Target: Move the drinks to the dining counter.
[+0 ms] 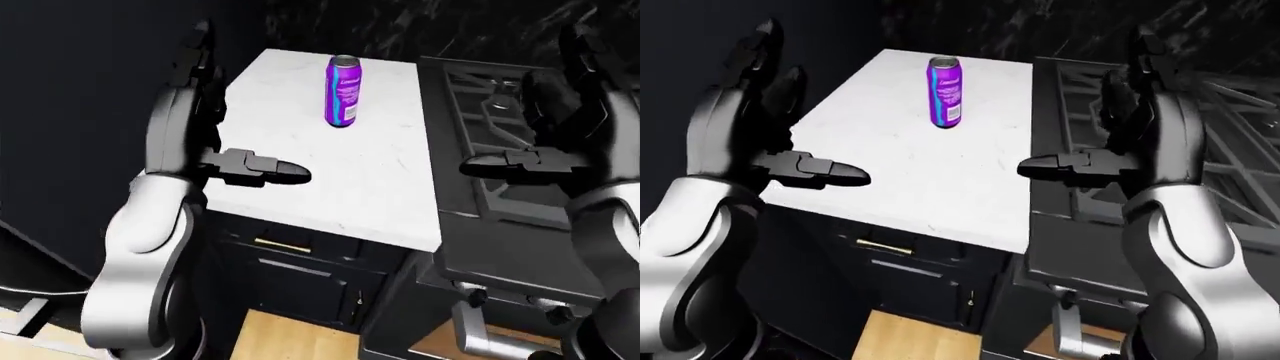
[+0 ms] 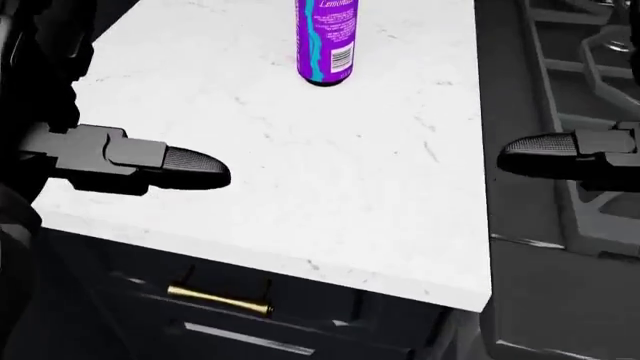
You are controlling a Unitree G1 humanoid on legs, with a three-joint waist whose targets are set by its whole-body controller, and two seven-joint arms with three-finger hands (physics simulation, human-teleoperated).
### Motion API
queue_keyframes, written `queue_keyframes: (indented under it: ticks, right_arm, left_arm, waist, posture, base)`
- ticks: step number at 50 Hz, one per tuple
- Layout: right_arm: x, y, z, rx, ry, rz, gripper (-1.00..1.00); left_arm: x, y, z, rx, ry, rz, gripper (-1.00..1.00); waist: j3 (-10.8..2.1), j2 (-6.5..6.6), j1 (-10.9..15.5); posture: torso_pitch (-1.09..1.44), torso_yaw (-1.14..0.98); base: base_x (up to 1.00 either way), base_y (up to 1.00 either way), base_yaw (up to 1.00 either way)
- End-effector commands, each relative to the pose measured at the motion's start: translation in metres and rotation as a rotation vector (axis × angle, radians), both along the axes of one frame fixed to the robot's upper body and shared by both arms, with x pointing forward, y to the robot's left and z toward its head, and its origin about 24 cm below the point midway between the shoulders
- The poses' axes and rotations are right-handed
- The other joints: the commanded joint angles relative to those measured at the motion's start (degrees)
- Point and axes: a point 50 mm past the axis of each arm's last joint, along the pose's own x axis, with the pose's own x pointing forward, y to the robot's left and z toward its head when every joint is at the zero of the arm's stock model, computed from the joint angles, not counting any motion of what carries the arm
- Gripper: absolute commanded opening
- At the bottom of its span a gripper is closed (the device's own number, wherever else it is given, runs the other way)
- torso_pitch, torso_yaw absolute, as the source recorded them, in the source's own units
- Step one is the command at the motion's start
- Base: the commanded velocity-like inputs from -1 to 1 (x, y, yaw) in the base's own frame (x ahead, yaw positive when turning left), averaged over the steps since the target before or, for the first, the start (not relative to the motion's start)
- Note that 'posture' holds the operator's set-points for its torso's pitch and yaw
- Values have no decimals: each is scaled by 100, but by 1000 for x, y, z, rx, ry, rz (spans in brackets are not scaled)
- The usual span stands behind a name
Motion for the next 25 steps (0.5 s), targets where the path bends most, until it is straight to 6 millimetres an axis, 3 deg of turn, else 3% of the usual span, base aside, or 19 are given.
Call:
queue_keyframes:
  ticks: [1, 2, 3, 6, 7, 8, 10, 15, 16, 18, 19, 21, 25]
  right_arm:
    - [-5, -3, 11, 2, -79, -19, 100]
    - [-5, -3, 11, 3, -79, -18, 100]
    - [-5, -3, 11, 7, -79, -15, 100]
    - [-6, -1, 11, 8, -79, -7, 100]
    - [-6, -2, 10, 9, -80, -7, 100]
    - [-6, -2, 11, 9, -81, -8, 100]
    - [-6, -1, 11, -7, -84, -15, 100]
    - [-6, 0, 11, -16, -83, -19, 100]
    - [-6, 0, 12, -16, -83, -19, 100]
    - [-6, -1, 12, -20, -82, -21, 100]
    - [-6, -1, 12, -20, -81, -21, 100]
    - [-8, 0, 14, -21, -83, -20, 100]
    - [-8, 0, 15, -23, -87, -18, 100]
  left_arm:
    - [-7, -4, 12, 4, -87, -25, 100]
    - [-6, -4, 12, 5, -86, -25, 100]
    - [-6, -4, 12, 5, -86, -24, 100]
    - [-6, -4, 12, 5, -87, -25, 100]
    - [-7, -4, 12, 4, -87, -25, 100]
    - [-7, -4, 12, 3, -86, -24, 100]
    - [-7, -2, 12, -1, -90, -19, 100]
    - [-9, 3, 14, -10, -97, -5, 100]
    - [-9, 3, 14, -10, -97, -4, 100]
    - [-9, 4, 15, -11, -99, -1, 100]
    - [-9, 4, 15, -11, -99, 0, 100]
    - [-9, 3, 15, -8, -99, -2, 100]
    - [-7, 2, 17, -5, -98, -4, 100]
  waist:
    - [-234, -7, -13]
    - [-211, 185, -210]
    - [-240, -7, -110]
    - [-238, -310, -40]
    - [-308, -556, -95]
    - [-291, -408, -147]
    - [-135, -384, -85]
    - [-32, -208, -126]
    - [-55, -123, -140]
    - [-176, 167, -175]
    - [-113, -119, -147]
    - [-201, -125, -70]
    - [-199, -207, -35]
  posture:
    - [0, 0]
    - [0, 0]
    - [0, 0]
    - [0, 0]
    - [0, 0]
    - [0, 0]
    - [0, 0]
    - [0, 0]
    - [0, 0]
    - [0, 0]
    - [0, 0]
    - [0, 0]
    - [0, 0]
  base:
    - [0, -59, 0]
    - [0, 0, -80]
    - [0, 0, -94]
    - [0, 0, -96]
    - [0, 0, -96]
    - [0, 0, -96]
    - [0, 0, -20]
    - [0, 0, 0]
    - [0, 0, 0]
    - [0, 0, 0]
    - [0, 0, 0]
    - [0, 0, 0]
    - [0, 0, 0]
